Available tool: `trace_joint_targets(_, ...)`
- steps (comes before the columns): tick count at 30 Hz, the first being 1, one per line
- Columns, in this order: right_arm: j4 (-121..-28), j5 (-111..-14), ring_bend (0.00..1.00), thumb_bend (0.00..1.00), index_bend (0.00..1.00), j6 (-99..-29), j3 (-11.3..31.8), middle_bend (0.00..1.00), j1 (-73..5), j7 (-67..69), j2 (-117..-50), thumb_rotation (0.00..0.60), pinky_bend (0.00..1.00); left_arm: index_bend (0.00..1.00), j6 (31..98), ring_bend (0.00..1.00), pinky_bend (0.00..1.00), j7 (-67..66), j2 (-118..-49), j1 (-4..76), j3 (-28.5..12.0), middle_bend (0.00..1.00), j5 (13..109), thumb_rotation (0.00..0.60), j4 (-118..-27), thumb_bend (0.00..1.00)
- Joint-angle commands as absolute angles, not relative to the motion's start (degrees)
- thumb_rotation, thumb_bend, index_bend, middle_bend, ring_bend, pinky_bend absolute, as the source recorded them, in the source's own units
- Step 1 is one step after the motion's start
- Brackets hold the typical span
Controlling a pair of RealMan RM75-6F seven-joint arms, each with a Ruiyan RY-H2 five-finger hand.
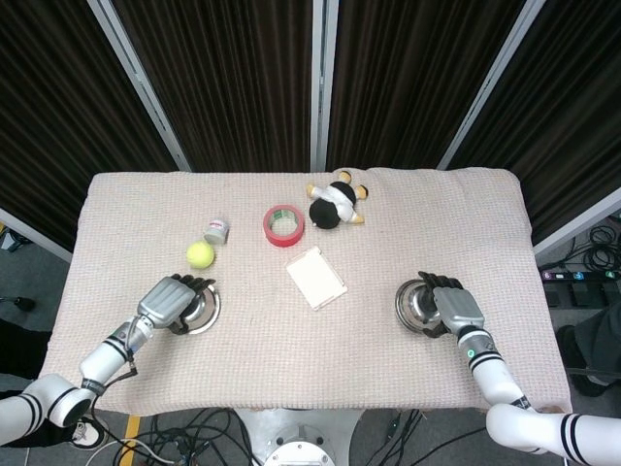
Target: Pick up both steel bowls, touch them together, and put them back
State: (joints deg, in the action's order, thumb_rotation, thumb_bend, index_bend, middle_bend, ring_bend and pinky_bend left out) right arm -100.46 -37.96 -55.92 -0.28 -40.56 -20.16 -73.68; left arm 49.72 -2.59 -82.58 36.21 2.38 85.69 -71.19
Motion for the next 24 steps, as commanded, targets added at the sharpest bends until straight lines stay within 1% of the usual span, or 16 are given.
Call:
trace_joint_targets(1, -100.39, -38.53, 0.0, 0.05, 0.0, -55.77, 0.24, 0.0, -40.16, -19.58, -73.6, 0.6, 0.0, 0.06, 49.33, 0.17, 0.39, -2.89, -82.2, 36.05, 2.34, 0.12, 84.86, 0.6, -71.79, 0.0)
trace_joint_targets(7, -100.65, -40.33, 0.0, 0.04, 0.0, -55.93, 1.05, 0.0, -39.16, -18.47, -73.21, 0.6, 0.0, 0.05, 49.93, 0.13, 0.35, -2.94, -80.61, 34.92, 2.04, 0.1, 82.83, 0.6, -74.79, 0.0)
trace_joint_targets(10, -101.18, -41.99, 0.0, 0.04, 0.0, -57.1, 1.57, 0.0, -37.87, -16.87, -72.58, 0.6, 0.0, 0.03, 51.89, 0.07, 0.3, -2.81, -79.65, 33.97, 1.48, 0.05, 82.22, 0.6, -76.69, 0.0)
trace_joint_targets(12, -101.62, -43.35, 0.0, 0.04, 0.0, -58.13, 2.04, 0.0, -36.69, -15.26, -71.91, 0.6, 0.0, 0.03, 53.96, 0.05, 0.28, -3.5, -79.2, 33.21, 0.9, 0.03, 82.01, 0.6, -77.42, 0.0)
trace_joint_targets(17, -103.8, -48.51, 0.0, 0.04, 0.0, -62.27, 2.02, 0.0, -32.56, -11.33, -69.46, 0.6, 0.0, 0.03, 59.27, 0.05, 0.26, -6.34, -77.18, 30.11, -0.65, 0.02, 79.1, 0.6, -81.7, 0.0)
trace_joint_targets(24, -105.61, -54.09, 0.0, 0.04, 0.0, -66.43, 0.97, 0.0, -27.82, -8.59, -67.65, 0.6, 0.0, 0.03, 61.73, 0.05, 0.25, -10.07, -75.31, 26.2, 0.15, 0.02, 74.54, 0.6, -86.81, 0.0)
